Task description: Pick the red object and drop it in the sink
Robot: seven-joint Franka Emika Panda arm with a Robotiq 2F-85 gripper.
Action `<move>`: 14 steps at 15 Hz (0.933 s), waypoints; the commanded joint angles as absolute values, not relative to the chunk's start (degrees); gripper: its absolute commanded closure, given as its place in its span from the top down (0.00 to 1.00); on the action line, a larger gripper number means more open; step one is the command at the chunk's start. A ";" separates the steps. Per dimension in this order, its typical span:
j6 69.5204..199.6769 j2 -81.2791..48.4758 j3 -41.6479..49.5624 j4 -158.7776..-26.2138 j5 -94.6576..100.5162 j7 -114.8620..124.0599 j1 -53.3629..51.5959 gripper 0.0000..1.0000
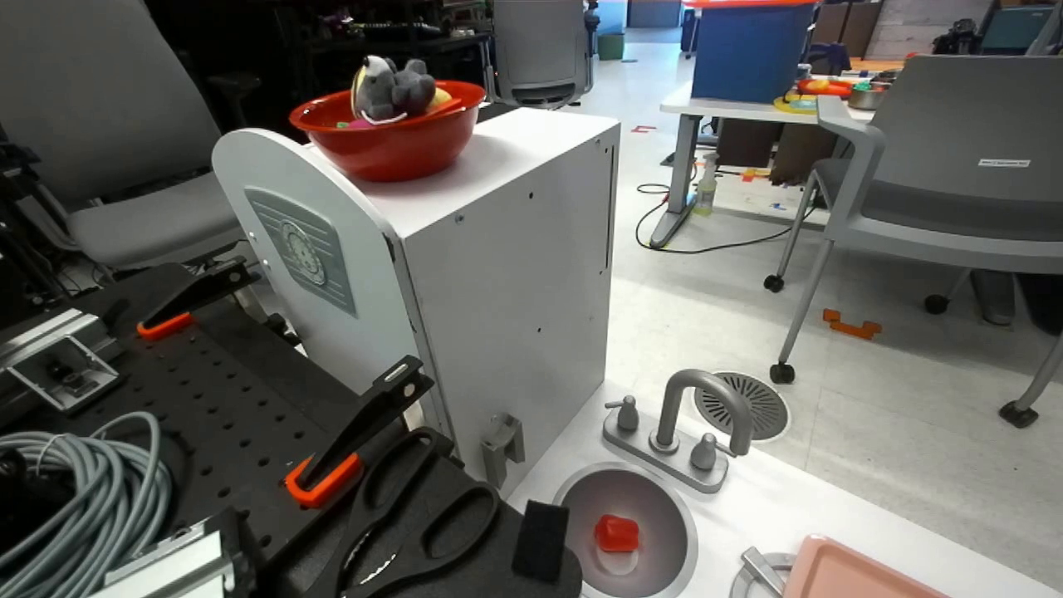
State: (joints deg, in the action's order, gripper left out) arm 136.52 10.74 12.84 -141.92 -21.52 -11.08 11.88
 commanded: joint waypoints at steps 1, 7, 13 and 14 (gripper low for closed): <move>136.19 19.79 12.30 -147.25 -18.81 -8.56 11.28 1.00; 130.19 26.53 9.75 -147.65 -12.64 -5.22 10.21 1.00; 129.67 29.78 3.03 -146.68 -4.65 -6.67 5.07 1.00; 129.99 29.58 2.18 -146.46 -3.88 -7.34 3.80 1.00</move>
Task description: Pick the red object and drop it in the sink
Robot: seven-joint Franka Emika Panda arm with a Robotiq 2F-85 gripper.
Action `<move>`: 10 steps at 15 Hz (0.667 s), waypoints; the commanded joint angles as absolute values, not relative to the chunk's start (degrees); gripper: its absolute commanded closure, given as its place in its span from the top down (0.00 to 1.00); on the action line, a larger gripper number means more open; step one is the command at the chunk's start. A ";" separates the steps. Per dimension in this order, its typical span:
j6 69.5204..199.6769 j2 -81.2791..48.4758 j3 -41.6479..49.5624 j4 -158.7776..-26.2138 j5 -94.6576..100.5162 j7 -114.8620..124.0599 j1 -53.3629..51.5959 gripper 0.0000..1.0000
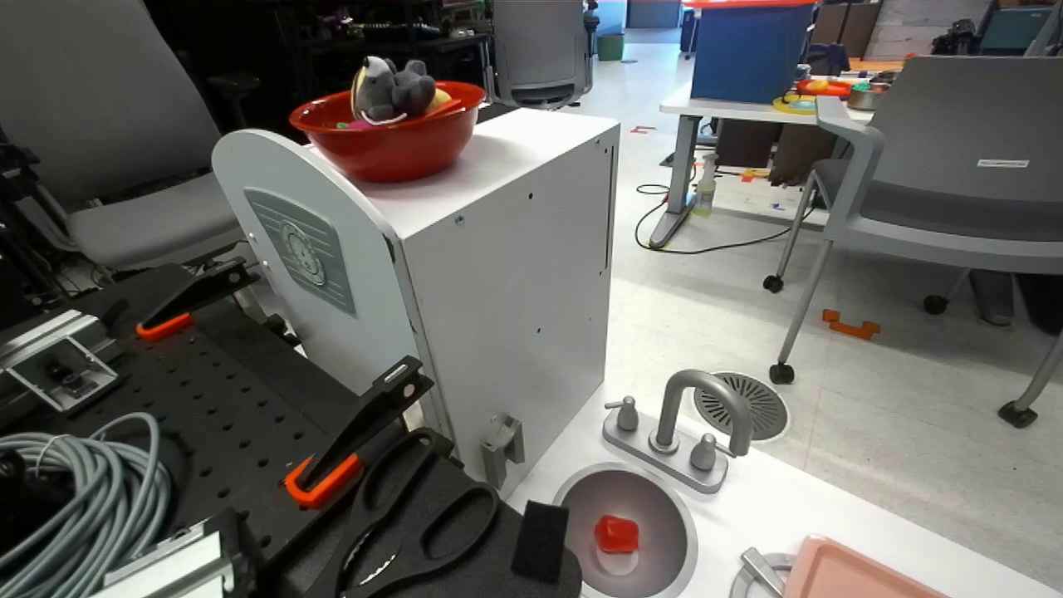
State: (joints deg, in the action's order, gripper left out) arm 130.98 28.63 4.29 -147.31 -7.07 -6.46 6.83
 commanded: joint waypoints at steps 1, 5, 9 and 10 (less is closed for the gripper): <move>130.70 29.17 1.36 -146.26 -3.10 -7.98 2.47 1.00; 133.46 27.46 0.20 -145.79 -3.36 -8.62 -1.47 1.00; 136.39 26.75 0.72 -146.23 -4.59 -9.93 -3.91 1.00; 134.71 27.60 0.42 -146.63 -4.04 -7.91 -3.04 1.00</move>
